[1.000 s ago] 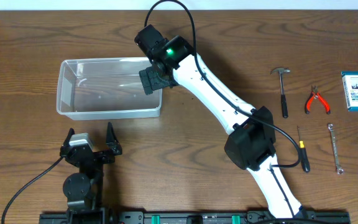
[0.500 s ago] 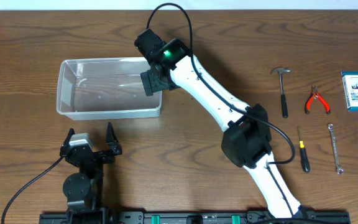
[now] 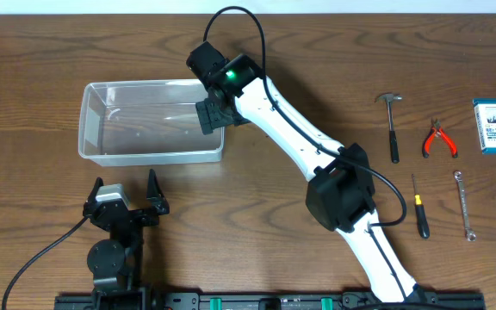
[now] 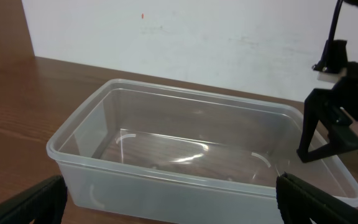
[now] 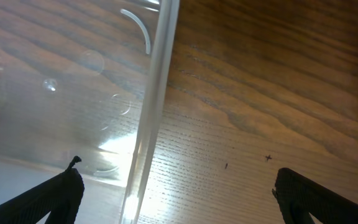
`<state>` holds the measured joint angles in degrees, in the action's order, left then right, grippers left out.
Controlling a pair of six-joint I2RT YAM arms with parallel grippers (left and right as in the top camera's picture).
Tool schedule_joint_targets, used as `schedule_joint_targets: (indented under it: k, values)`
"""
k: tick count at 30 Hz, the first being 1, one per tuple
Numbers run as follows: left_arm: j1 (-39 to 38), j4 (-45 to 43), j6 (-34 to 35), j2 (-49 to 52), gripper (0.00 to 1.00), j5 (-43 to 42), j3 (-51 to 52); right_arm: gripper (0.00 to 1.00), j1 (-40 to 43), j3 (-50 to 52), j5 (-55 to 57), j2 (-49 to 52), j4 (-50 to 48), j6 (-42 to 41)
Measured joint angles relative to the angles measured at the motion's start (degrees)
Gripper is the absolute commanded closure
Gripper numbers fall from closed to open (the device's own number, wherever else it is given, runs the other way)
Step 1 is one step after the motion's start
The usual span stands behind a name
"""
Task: Pack container
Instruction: 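Grip the container's right wall with the right gripper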
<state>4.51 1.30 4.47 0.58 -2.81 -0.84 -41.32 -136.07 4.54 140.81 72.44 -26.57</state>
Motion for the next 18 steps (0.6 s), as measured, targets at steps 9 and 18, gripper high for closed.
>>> schedule_joint_targets:
  k: [9,18]
  values:
    - [0.0,0.0,0.0,0.0,0.02,0.0,0.0,0.01,0.9,0.0,0.0,1.4,0.0,0.0]
    - [0.0,0.0,0.0,0.0,0.02,0.0,0.0,0.14,2.5,0.0,0.0,1.4,0.0,-1.6]
